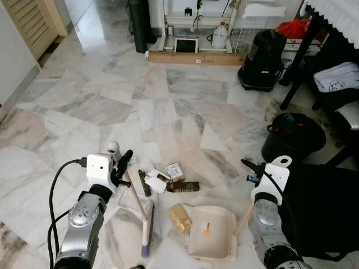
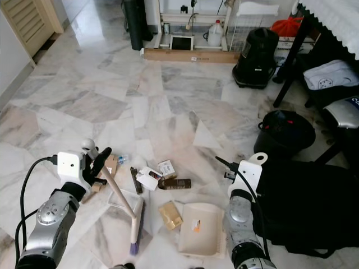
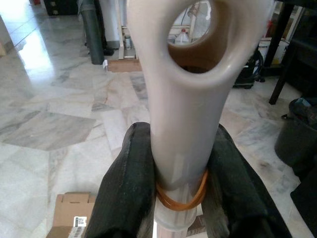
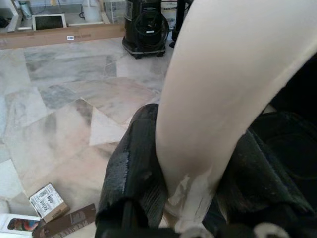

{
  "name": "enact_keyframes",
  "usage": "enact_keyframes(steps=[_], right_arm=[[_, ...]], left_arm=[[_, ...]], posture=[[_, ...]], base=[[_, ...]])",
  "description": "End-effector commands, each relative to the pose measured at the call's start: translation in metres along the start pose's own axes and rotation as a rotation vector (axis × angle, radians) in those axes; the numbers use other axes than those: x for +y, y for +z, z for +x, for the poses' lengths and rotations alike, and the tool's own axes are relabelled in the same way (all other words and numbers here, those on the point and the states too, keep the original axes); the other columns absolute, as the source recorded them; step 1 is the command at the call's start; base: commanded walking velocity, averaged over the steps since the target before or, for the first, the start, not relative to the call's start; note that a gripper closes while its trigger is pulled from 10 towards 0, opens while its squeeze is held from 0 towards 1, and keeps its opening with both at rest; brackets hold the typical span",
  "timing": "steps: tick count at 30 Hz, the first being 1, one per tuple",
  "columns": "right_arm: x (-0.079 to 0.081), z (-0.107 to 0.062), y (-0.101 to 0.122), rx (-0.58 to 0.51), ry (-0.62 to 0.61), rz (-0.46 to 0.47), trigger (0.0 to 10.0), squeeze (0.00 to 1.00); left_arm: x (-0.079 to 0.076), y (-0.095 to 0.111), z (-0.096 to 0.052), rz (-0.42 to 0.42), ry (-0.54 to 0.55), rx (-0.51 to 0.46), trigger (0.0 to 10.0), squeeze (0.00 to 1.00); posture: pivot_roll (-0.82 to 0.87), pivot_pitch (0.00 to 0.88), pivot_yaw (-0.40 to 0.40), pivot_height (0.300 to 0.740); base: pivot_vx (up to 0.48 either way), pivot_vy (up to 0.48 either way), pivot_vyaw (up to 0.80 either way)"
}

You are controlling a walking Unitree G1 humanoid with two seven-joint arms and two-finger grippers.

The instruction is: Sweep floor

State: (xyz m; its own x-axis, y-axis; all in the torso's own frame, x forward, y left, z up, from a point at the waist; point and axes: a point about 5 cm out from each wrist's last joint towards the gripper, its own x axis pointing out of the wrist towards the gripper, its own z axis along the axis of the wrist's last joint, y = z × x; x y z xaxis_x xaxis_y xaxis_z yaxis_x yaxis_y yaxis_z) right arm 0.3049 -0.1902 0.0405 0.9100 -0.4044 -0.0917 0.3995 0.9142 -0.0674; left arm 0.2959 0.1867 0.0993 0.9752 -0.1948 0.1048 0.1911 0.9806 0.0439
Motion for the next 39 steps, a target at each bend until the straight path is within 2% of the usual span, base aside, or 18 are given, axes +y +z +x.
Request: enact_keyframes(steps=[1,11,20,28,32,34,39], right_arm=[[0.003,-0.002,-0.002,0.003,0.007,0.004,10.0,0.0],[0.003,-0.003,-0.003,0.007,0.008,0.002,10.0,0.0],[0.003,-0.003,-0.004,0.012,0.005,0.0,10.0,0.0],[0.004,-0.005,-0.006,0.024,0.006,-0.003,10.0,0.0],[0.004,-0.005,-0.007,0.028,0.008,-0.003,10.0,0.0],[0.004,-0.006,-0.008,0.034,0.01,-0.004,10.0,0.0],[0.004,-0.006,-0.008,0.037,0.012,-0.004,10.0,0.0]], left_arm=[[0.0,-0.002,0.0,0.0,0.004,0.001,10.0,0.0],[-0.001,-0.01,0.01,-0.049,0.002,0.012,10.0,0.0],[-0.009,-0.019,0.009,-0.065,-0.047,0.038,10.0,0.0],[-0.016,-0.034,0.005,-0.094,-0.121,0.117,10.0,0.0],[-0.018,-0.037,0.005,-0.134,-0.138,0.136,10.0,0.0],[-0.016,-0.039,0.005,-0.21,-0.11,0.129,10.0,0.0],[-0.014,-0.041,0.005,-0.256,-0.105,0.128,10.0,0.0]], posture=[[0.09,0.145,0.027,0.74],[0.07,0.156,0.024,0.74],[0.07,0.164,0.024,0.74],[0.06,0.17,0.027,0.74],[0.07,0.17,0.027,0.74],[0.07,0.171,0.027,0.74],[0.06,0.169,0.027,0.74]], base=[[0.0,0.0,0.0],[0.0,0.0,0.0],[0.0,0.0,0.0],[0.0,0.0,0.0],[0.0,0.0,0.0],[0.0,0.0,0.0],[0.0,0.0,0.0]])
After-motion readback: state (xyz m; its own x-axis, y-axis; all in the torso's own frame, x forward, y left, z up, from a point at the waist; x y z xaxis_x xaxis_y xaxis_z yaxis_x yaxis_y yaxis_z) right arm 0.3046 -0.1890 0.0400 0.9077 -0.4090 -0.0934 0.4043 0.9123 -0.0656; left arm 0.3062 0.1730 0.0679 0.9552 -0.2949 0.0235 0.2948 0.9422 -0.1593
